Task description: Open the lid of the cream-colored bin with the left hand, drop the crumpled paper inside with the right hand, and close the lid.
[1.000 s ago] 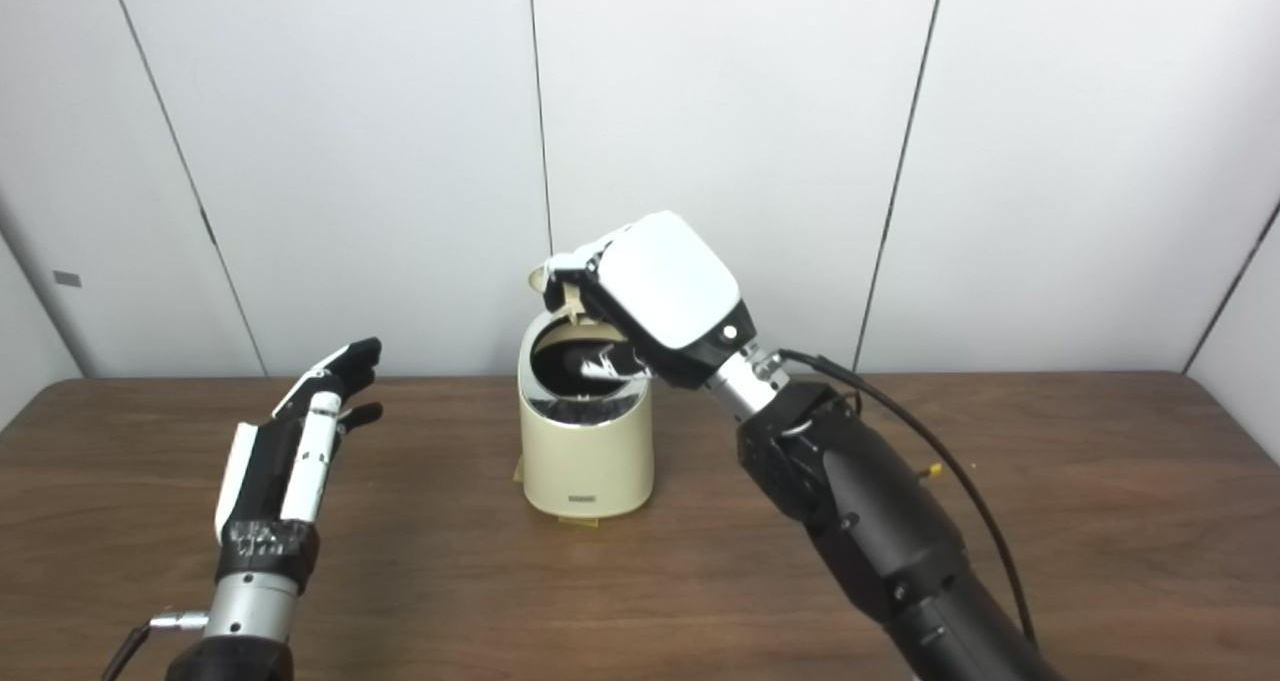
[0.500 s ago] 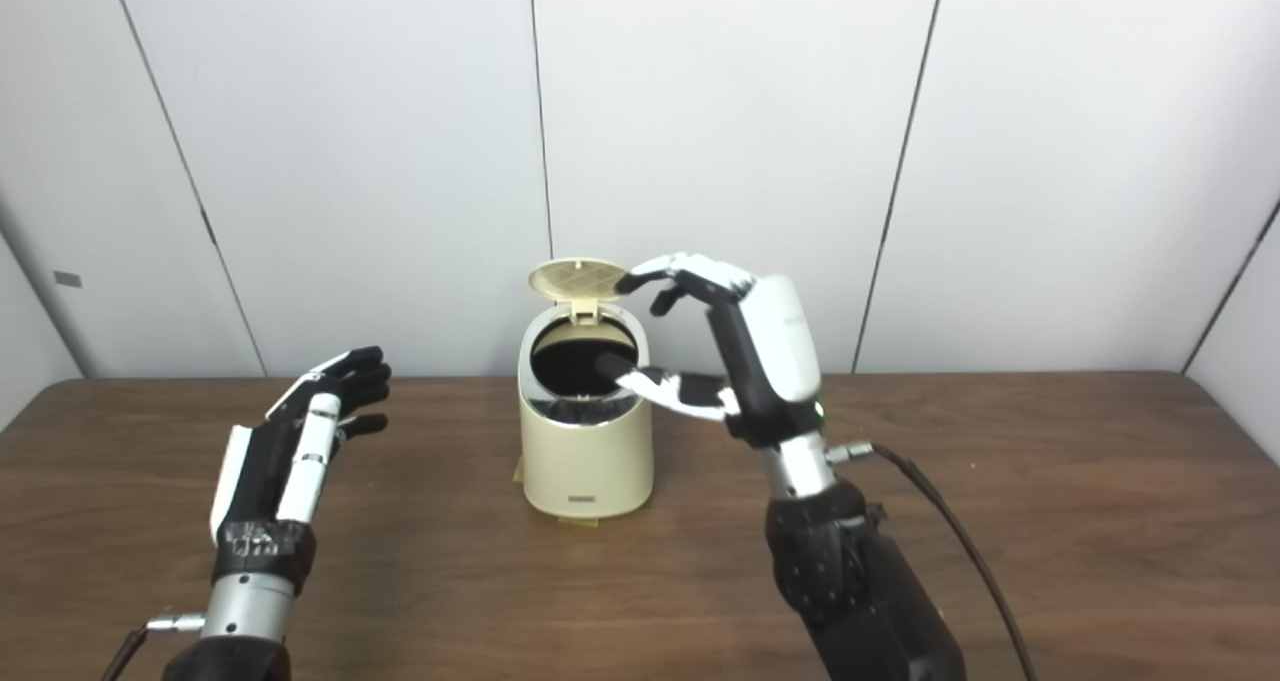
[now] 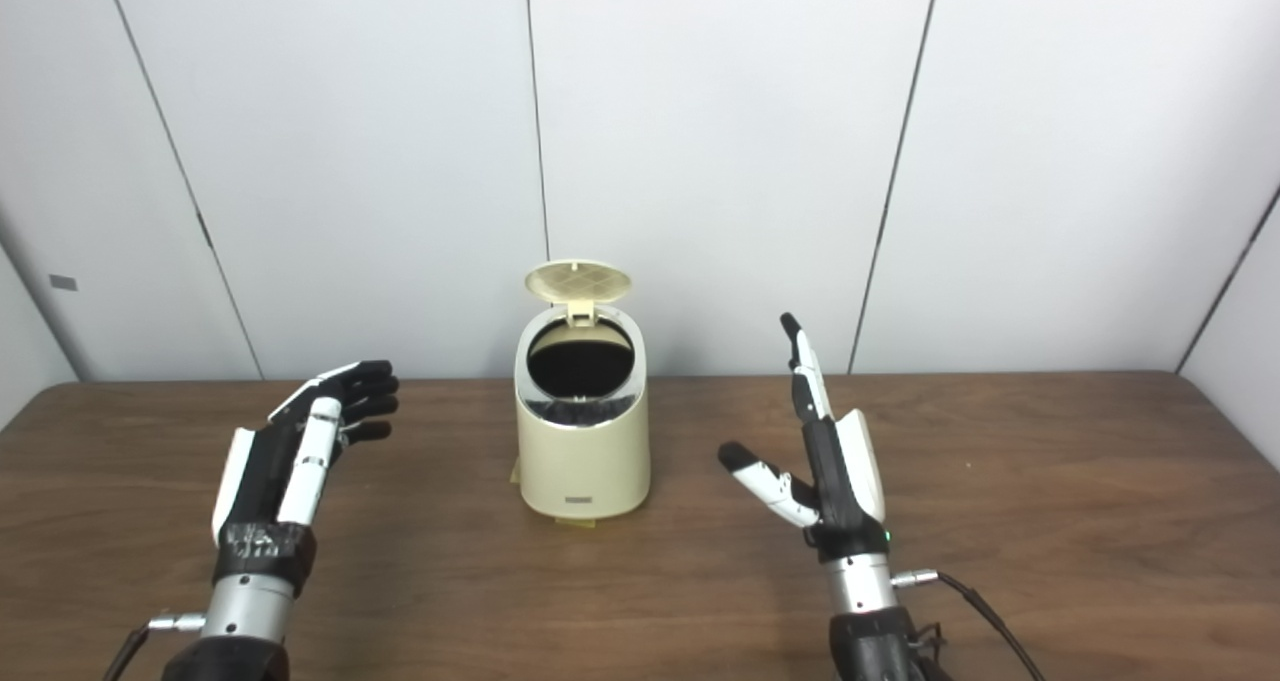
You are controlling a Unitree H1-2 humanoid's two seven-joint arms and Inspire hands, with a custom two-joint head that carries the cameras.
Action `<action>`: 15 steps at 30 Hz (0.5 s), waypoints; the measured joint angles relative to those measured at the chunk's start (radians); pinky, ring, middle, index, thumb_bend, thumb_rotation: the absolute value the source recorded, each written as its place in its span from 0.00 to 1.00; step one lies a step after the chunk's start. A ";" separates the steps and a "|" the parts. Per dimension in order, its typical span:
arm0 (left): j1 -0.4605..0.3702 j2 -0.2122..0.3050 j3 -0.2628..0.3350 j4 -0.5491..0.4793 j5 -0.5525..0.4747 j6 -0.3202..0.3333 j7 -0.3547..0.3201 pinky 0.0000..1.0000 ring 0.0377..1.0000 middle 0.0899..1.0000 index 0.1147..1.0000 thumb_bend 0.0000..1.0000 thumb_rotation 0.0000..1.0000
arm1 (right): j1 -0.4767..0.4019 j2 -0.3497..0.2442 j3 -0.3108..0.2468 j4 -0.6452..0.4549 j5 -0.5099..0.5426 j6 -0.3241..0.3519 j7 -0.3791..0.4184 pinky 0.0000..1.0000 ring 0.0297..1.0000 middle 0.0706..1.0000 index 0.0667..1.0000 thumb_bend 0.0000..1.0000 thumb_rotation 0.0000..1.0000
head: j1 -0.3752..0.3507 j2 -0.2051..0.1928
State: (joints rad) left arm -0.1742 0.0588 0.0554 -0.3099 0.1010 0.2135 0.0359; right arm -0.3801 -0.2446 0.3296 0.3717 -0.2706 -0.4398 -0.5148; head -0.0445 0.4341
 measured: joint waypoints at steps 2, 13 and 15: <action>-0.001 0.003 0.000 0.000 -0.005 0.001 -0.007 0.72 0.75 0.72 0.72 0.25 0.92 | 0.018 0.000 -0.016 -0.023 0.001 0.000 0.030 0.97 1.00 1.00 1.00 0.61 0.95 | 0.005 0.000; -0.251 0.173 -0.055 0.001 0.117 0.062 -0.082 0.83 0.88 0.84 0.84 0.49 1.00 | 0.070 0.032 -0.083 -0.056 0.009 0.000 0.125 0.93 1.00 1.00 1.00 0.53 0.90 | 0.005 0.000; -0.337 0.207 -0.089 0.009 0.170 0.072 -0.101 0.83 0.87 0.83 0.82 0.55 1.00 | 0.072 0.038 -0.094 -0.055 0.013 0.000 0.134 0.95 1.00 1.00 1.00 0.52 0.92 | 0.005 0.000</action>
State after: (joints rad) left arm -0.5114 0.2655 -0.0340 -0.3012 0.2712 0.2856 -0.0650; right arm -0.3086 -0.2069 0.2354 0.3172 -0.2573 -0.4397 -0.3812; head -0.0399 0.4341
